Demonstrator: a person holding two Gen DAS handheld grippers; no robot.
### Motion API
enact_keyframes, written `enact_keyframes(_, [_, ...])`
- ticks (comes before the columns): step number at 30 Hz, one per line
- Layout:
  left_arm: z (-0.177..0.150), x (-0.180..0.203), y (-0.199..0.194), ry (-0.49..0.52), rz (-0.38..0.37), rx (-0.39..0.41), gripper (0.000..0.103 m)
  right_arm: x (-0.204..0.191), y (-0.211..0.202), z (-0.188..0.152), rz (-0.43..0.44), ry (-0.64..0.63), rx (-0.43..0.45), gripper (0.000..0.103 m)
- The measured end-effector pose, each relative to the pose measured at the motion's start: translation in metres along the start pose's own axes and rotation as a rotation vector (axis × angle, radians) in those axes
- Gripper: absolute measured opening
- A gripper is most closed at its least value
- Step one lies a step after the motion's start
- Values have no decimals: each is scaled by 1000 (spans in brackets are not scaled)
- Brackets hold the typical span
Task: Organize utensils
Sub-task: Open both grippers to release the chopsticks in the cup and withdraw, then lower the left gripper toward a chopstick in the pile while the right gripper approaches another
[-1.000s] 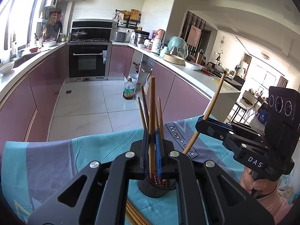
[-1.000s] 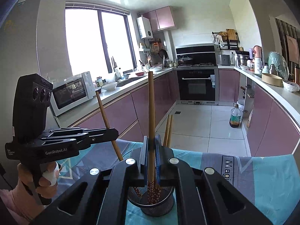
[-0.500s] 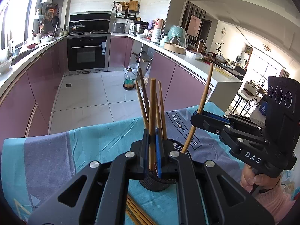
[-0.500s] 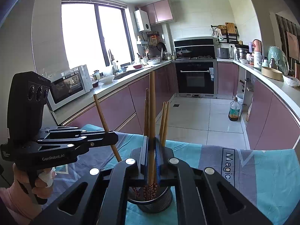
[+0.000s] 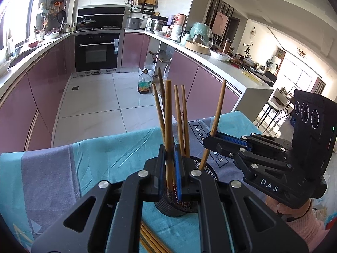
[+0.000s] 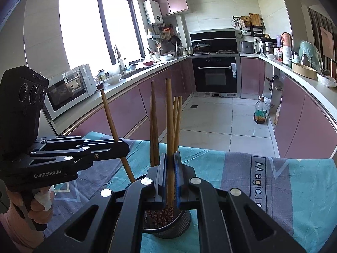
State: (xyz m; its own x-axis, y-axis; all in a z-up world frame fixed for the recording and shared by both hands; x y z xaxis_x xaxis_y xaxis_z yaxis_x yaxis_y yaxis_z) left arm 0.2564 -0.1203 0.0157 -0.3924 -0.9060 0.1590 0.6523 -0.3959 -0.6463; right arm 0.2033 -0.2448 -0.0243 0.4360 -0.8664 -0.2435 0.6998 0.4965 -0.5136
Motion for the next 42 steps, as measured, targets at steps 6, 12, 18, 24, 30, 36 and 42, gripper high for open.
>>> enact_keyframes(6, [-3,-3,14,-19,3,-15,16,5,2,-2,-30,23,-3,14])
enact_keyframes(12, [-16,-14,12,-45,18,-1,26,5,-7,-12,-24,31,2,22])
enact_keyframes(18, [-32,-25,-4,-47,60,46,40,-11,-27,-22,27,10,29,29])
enact_keyframes(24, [-69,-35,-14,-25,118,31,46,-44,-38,-50,119,-65,-13,34])
enact_keyframes(30, [-123,-48,-9,-42,153,-47,46,-61,-11,-94,173,-48,-148,36])
enact_keyframes(36, [-168,-59,2,-63,179,-122,47,-63,16,-124,183,0,-250,35])
enact_keyframes(42, [-185,-60,8,-84,168,-152,49,-71,29,-137,181,11,-292,35])
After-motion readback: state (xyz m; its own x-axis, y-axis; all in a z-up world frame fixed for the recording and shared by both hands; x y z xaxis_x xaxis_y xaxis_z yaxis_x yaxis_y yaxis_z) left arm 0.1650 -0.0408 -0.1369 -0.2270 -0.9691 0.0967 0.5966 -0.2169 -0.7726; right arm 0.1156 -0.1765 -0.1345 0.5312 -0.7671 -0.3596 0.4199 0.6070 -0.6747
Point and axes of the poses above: each gripper's, at about its wrist camera, not at the fingertips, and y roughly the way its jaws point, x to its right, z to its top, the point moved 3 cm from there along y, roughly the way its jaws point, and after that the axes turned 6 degrees about z, right-handed, at the moved point
